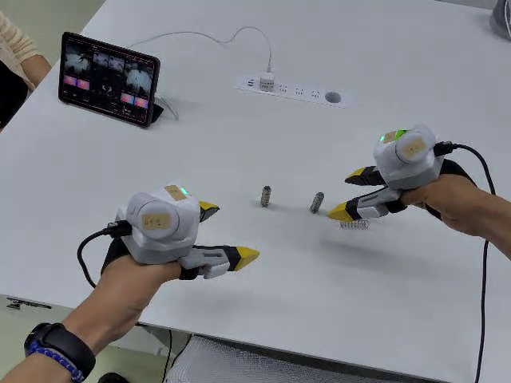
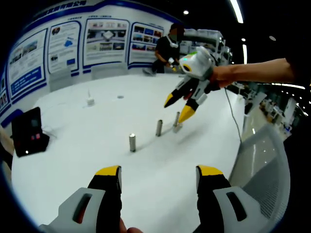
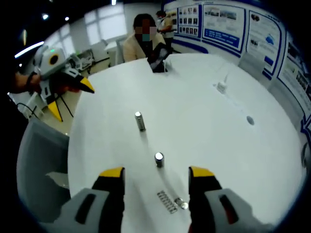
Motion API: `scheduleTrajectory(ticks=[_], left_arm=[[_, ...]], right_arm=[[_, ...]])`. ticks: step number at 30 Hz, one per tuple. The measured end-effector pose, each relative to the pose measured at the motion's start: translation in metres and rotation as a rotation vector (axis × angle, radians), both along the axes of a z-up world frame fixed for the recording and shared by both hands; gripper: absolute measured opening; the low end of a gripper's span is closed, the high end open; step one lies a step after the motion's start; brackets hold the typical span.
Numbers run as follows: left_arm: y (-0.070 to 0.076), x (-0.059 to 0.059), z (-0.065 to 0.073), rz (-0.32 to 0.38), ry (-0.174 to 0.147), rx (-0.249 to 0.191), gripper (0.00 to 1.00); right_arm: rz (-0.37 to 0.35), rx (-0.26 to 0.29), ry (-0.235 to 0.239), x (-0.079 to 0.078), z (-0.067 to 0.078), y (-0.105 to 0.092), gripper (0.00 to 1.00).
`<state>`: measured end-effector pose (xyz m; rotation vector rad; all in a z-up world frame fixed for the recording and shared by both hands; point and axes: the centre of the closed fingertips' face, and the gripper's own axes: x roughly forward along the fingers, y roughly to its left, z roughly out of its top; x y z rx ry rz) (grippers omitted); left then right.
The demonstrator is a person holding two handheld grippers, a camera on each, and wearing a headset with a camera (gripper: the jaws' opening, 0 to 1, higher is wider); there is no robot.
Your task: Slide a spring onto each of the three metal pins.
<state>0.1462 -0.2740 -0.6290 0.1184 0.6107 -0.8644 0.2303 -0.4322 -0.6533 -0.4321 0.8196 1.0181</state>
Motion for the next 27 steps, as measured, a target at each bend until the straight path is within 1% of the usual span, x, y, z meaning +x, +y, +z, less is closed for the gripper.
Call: scheduleTrajectory(ticks=[4, 7, 12, 15, 24, 27], left_arm=[[-0.002, 0.001, 0.001, -0.002, 0.000, 0.000, 0.63], [-0.004, 0.001, 0.001, -0.005, 0.000, 0.000, 0.63], [-0.008, 0.002, 0.003, -0.016, -0.005, 0.000, 0.63], [-0.010, 0.004, 0.003, -0.018, -0.008, -0.001, 0.63], [-0.017, 0.007, 0.003, -0.033, -0.007, 0.000, 0.64], [-0.020, 0.007, 0.003, -0.039, -0.007, 0.001, 0.63]], right_arm=[[-0.043, 0.043, -0.021, 0.002, 0.009, -0.001, 0.55], [-0.065, 0.068, -0.025, 0.001, 0.013, -0.004, 0.55], [-0.094, 0.070, -0.032, -0.001, 0.014, -0.015, 0.55], [-0.115, 0.082, -0.038, -0.002, 0.017, -0.020, 0.55], [-0.186, 0.155, -0.049, -0.007, 0.025, -0.030, 0.59], [-0.203, 0.167, -0.055, -0.009, 0.027, -0.033, 0.59]])
